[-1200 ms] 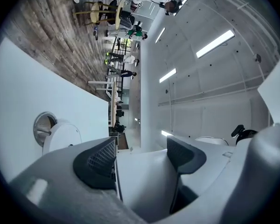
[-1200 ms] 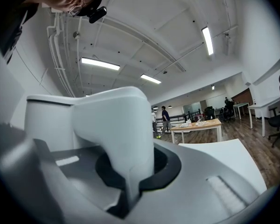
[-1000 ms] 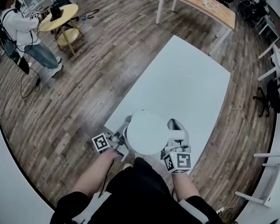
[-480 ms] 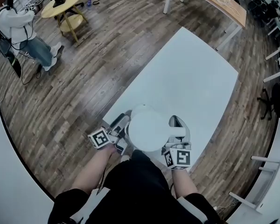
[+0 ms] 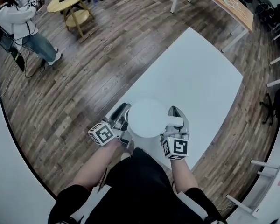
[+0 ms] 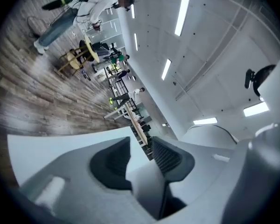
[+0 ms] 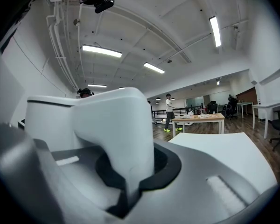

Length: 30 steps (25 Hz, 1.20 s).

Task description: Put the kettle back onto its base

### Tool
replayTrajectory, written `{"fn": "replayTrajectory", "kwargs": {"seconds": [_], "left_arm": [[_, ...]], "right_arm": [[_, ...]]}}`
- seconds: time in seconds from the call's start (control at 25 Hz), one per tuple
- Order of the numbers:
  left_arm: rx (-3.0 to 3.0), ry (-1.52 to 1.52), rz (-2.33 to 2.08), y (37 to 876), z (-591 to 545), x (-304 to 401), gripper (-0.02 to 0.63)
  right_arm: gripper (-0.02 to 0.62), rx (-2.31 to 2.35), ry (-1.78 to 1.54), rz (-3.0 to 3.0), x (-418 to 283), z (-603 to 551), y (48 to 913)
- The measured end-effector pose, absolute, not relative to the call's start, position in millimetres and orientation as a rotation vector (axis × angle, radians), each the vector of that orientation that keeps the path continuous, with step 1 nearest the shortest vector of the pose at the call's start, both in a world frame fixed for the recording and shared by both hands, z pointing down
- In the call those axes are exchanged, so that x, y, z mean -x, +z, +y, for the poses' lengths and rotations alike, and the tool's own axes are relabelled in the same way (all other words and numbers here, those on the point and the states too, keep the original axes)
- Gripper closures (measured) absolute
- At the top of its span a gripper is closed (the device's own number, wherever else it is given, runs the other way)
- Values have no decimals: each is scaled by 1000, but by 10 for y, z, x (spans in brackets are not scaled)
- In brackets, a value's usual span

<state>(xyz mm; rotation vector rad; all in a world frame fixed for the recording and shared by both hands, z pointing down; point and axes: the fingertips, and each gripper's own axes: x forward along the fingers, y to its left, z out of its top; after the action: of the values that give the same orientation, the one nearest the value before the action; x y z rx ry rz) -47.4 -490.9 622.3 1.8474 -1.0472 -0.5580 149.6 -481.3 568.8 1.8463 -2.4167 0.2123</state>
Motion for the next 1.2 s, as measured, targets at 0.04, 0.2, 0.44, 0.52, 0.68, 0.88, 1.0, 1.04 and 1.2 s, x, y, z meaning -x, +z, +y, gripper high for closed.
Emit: {"fn": "replayTrajectory", "kwargs": {"seconds": [0.04, 0.2, 0.44, 0.52, 0.68, 0.88, 1.0, 1.04, 1.2], "left_arm": [[-1861, -550, -1072, 6230, -4936, 503, 533], [-1977, -462, -1038, 6211, -5002, 404, 607], [-1963, -436, -1075, 6302, -5264, 464, 608], [-1977, -421, -1073, 6290, -5358, 483, 609], [-1991, -415, -1051, 6277, -5422, 466, 611], [-2001, -440, -1020, 6291, -5443, 389, 611], [-2004, -440, -1003, 6328, -5455, 332, 611], [-2005, -438, -998, 6337, -5455, 315, 611], [-2023, -436, -973, 6316, -5463, 275, 611]], "right_arm": [[589, -1845, 217, -2419, -1485, -4837, 5697], [590, -1822, 162, -2439, -1446, -4939, 5658], [589, -1759, 114, -2452, -1323, -5084, 5715], [589, -1766, 125, -2453, -1298, -5130, 5737], [591, -1770, 121, -2453, -1302, -5182, 5740], [591, -1777, 93, -2446, -1358, -5201, 5747], [591, -1787, 91, -2438, -1410, -5205, 5780], [591, -1792, 90, -2433, -1425, -5198, 5788], [591, -1795, 83, -2434, -1444, -5172, 5786]]}}
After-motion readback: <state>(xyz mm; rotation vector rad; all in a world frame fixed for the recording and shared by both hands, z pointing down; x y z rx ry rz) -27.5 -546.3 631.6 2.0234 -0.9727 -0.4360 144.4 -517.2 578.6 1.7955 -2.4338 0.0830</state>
